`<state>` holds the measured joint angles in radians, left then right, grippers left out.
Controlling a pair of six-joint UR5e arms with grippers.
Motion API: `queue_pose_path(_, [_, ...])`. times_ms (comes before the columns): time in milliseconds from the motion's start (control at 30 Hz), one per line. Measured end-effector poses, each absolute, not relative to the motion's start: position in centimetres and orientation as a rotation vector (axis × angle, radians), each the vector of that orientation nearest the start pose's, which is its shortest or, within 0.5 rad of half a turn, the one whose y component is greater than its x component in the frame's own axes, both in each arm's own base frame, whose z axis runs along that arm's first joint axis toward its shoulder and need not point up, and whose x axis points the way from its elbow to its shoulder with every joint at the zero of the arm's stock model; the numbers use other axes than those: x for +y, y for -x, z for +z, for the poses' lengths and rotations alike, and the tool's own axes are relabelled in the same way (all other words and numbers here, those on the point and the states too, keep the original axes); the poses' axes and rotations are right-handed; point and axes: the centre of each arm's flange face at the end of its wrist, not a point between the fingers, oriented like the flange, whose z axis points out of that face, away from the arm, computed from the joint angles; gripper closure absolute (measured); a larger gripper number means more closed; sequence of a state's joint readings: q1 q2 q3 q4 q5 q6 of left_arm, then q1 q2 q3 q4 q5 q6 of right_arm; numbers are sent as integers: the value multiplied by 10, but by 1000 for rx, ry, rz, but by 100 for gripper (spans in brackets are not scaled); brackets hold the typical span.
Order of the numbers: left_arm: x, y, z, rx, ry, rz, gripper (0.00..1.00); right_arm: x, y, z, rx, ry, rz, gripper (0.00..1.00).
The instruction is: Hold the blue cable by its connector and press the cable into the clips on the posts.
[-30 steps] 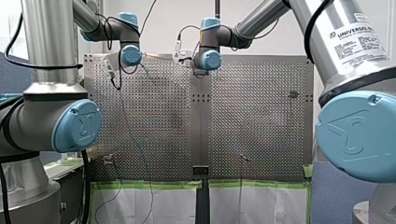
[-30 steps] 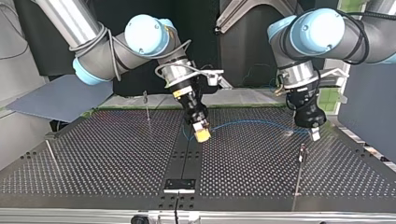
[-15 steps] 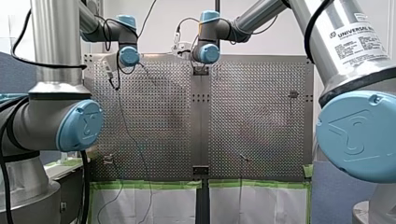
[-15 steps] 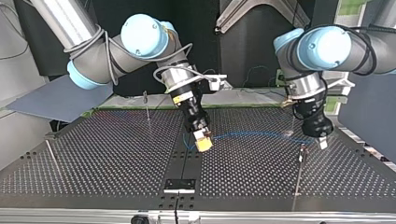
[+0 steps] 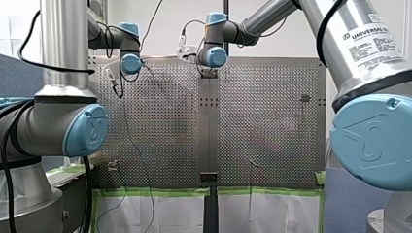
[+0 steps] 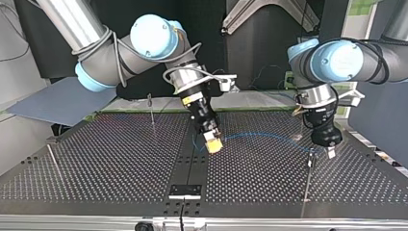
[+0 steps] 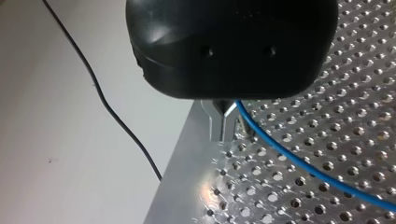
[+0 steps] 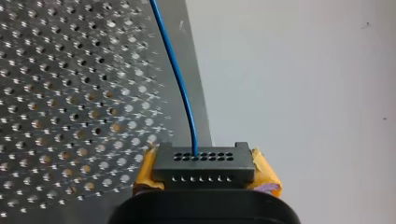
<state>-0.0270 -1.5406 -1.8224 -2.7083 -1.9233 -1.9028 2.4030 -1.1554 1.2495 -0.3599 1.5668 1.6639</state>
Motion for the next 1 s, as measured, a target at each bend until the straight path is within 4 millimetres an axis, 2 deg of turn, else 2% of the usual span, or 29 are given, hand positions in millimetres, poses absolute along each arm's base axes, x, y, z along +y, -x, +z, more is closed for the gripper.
queue_pose_path(167, [-108, -483, 422, 1277, 493, -74, 100, -363, -601, 432, -673, -1534, 2037, 100])
queue_pose_path(500, [-93, -495, 426, 1244, 489, -112, 100, -368, -599, 428, -684, -1536, 2026, 100])
queue_pose_path(833, [-83, -514, 417, 1263, 489, -114, 100, -391, -589, 417, -713, -1526, 1992, 100])
queue_pose_path(1000, [-71, -521, 419, 1240, 499, -135, 100, -403, -584, 416, -725, -1510, 1980, 100])
